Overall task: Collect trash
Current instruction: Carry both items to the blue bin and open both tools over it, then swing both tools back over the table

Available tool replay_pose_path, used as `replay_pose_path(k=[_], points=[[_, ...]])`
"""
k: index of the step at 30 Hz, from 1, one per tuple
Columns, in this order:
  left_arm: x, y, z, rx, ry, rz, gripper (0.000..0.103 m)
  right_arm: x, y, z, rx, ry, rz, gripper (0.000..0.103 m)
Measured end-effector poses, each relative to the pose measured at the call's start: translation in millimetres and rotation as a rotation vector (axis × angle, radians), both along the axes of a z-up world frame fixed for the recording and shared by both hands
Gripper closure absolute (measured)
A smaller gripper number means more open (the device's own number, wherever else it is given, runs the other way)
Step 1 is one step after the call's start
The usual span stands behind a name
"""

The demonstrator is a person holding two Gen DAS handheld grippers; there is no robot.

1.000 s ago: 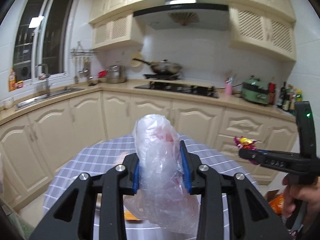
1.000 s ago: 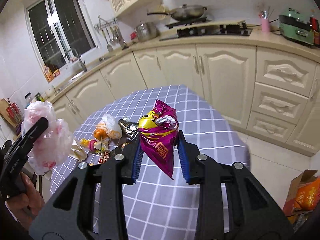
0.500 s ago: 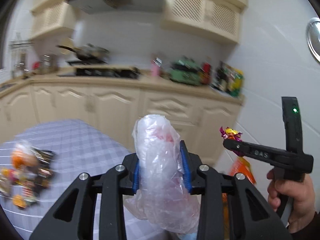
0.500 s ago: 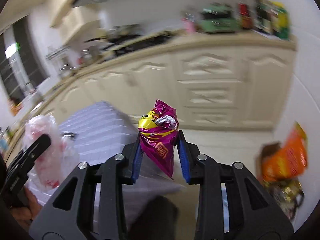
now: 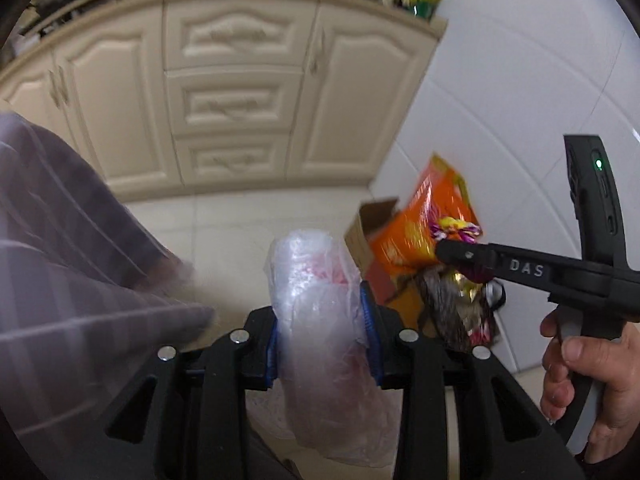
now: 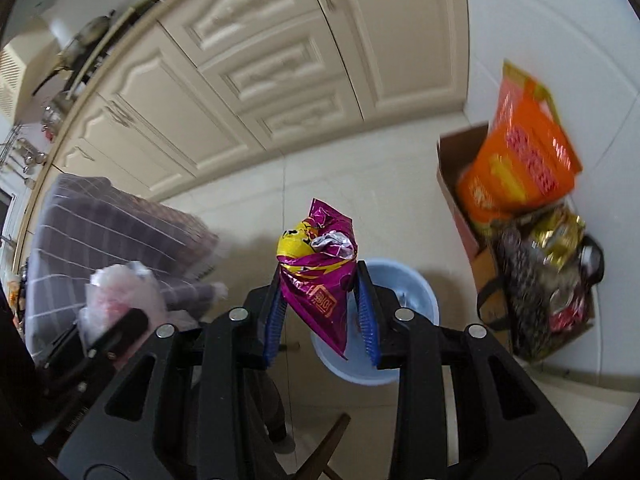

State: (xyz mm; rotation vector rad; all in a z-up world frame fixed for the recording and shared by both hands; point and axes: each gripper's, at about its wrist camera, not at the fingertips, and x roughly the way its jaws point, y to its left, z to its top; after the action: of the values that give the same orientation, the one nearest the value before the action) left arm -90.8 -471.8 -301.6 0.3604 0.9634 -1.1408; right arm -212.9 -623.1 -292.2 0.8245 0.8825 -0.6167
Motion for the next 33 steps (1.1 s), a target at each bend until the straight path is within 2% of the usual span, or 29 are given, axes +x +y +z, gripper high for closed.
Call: replay_pose_path(k=[3,6,8,9,10,14,15,21,33], points=[[-1,-14,-25,0.04,0.04,-0.035,0.069,1,-5,-26,0.05,0.025,-0.012,0.071],[0,-25,-46,0.075,0.08,-0.064,0.064,-2,-5,-46,0.086,0.044,-0.029,0.068],[4,-33,-54,0.103,0.107,-0.08,0.047,-6,-6,-51,0.096,0.05,-0.049,0.048],[6,-34,-55,0.105,0.101,-0.076,0.031,-8,-6,-52,0.095,0.055,-0.059,0.044],[6,-34,-53,0.099,0.087,-0.07,0.021,-10,-6,-52,0.092,0.06,-0.074,0.037],[10,-29,-40,0.072,0.032,-0.048,0.017,-15,-8,-48,0.076,0.063,-0.112,0.009],[11,-27,-35,0.066,0.022,-0.038,0.016,-15,-8,-46,0.069,0.062,-0.117,0.007],[13,-5,8,-0.016,-0.041,0.023,0.012,-11,-4,-27,0.033,0.049,-0.12,0.006],[13,34,86,-0.163,-0.131,0.085,0.01,7,15,23,-0.049,-0.005,-0.072,0.006]])
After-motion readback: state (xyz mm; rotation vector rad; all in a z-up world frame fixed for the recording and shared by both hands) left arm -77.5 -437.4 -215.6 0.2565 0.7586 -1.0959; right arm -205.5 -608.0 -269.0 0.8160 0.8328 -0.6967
